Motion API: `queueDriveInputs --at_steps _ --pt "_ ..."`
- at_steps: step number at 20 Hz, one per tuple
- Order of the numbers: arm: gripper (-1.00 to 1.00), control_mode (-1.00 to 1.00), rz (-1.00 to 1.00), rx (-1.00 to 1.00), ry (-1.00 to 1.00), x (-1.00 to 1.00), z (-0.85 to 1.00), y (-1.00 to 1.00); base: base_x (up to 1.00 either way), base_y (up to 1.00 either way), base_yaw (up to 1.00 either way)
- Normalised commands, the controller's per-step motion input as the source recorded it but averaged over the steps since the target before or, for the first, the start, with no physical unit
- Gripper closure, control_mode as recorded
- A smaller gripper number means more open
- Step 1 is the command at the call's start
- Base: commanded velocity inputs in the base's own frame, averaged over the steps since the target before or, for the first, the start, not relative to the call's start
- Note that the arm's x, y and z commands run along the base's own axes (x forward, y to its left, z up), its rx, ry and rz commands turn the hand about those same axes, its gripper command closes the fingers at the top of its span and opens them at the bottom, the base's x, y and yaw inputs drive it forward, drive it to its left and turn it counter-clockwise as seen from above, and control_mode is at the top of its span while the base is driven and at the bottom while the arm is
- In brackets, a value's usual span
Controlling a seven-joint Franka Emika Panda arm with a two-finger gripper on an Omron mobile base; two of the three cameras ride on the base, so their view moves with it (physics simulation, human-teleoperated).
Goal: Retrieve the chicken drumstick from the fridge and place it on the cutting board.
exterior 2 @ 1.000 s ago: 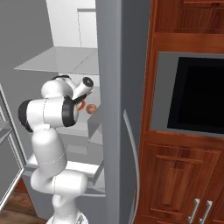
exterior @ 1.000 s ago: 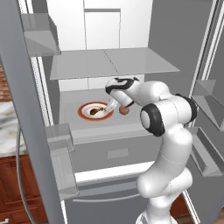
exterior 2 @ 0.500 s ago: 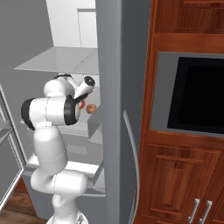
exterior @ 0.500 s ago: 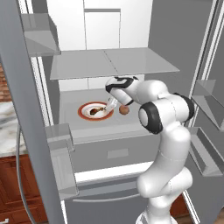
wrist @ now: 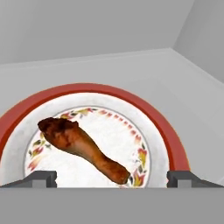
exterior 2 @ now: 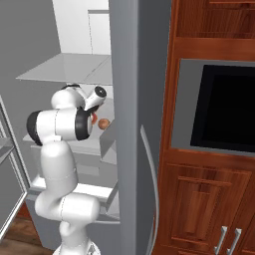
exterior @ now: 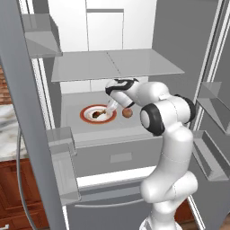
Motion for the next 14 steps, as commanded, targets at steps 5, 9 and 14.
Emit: queueDriveInputs --at_steps 5,9,14 --pt "-1.0 -1.0 0.0 0.0 0.0 0.05 -0.22 0.15 0.0 0.0 0.0" --pt "-1.0 -1.0 0.0 0.0 0.0 0.07 -0.23 0.23 0.0 0.0 0.0" --pt "-1.0 -1.0 0.0 0.0 0.0 0.02 -0.16 0.15 0.0 0.0 0.0"
